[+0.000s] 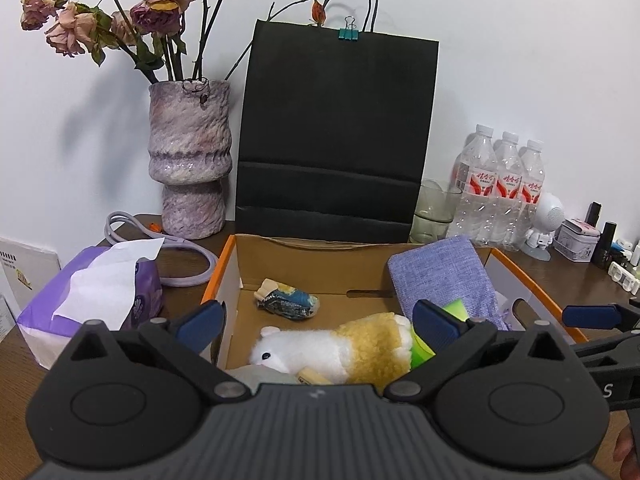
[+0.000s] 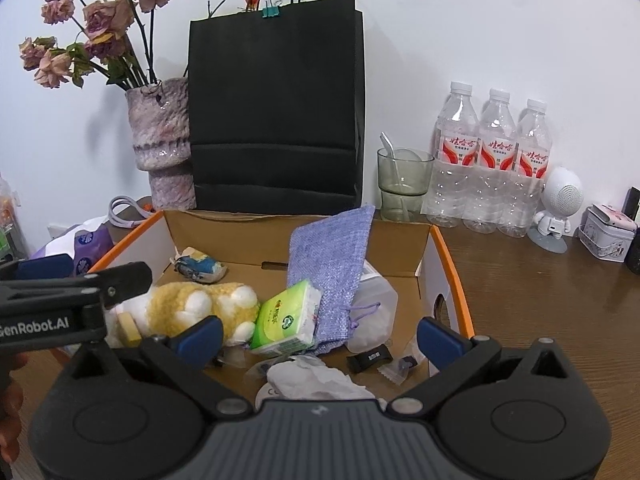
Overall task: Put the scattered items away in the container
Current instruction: 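Grasp the white round lid on the table with the left gripper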
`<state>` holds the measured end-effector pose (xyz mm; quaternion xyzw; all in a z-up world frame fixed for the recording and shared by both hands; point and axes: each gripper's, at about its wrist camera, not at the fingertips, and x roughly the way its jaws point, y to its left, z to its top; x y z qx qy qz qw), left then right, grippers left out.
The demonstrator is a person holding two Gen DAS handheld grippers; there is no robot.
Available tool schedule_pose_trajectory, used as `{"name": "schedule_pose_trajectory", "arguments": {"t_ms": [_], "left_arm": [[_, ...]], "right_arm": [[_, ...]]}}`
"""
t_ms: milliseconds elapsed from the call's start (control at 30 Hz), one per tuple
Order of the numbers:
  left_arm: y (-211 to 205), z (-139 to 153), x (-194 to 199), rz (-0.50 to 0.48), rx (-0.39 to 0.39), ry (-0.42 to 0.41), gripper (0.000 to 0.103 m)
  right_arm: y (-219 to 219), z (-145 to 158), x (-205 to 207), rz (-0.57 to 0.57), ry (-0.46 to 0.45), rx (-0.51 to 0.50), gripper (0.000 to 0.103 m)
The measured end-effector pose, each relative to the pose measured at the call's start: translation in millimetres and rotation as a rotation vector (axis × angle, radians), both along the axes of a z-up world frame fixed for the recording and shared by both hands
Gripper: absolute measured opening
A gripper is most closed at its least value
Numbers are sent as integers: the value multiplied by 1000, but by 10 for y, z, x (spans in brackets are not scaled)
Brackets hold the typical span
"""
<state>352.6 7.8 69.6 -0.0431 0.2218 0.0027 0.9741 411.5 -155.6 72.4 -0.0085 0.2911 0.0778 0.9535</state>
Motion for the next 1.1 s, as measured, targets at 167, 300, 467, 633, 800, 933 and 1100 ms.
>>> {"name": "schedule_pose_trajectory", "arguments": {"t_ms": [167, 300, 467, 633, 800, 933, 1100], "left_arm": [[13, 53, -105, -11, -11, -14, 103], [58, 71, -329, -65, -29, -19, 103], [84, -35, -578, -124, -21, 46, 103], [-3, -257, -724, -178, 8, 118, 103], [-239, -570, -676, -178, 46, 198, 103], [-389, -679, -581, -134, 60, 205, 101], [-557, -760, -522, -133, 112, 208, 40]], "right_arm": [[-55, 43, -73, -9, -7, -10, 103], [-186, 55, -269, -19, -4, -38, 103], [-388, -12, -609, -10, 7, -53, 103], [-519, -228, -847, 10, 55, -62, 103], [-575, -538, -903, 2, 111, -42, 103], [-612, -609, -926, -12, 108, -35, 103], [-686, -656, -920, -22, 111, -7, 103]]}}
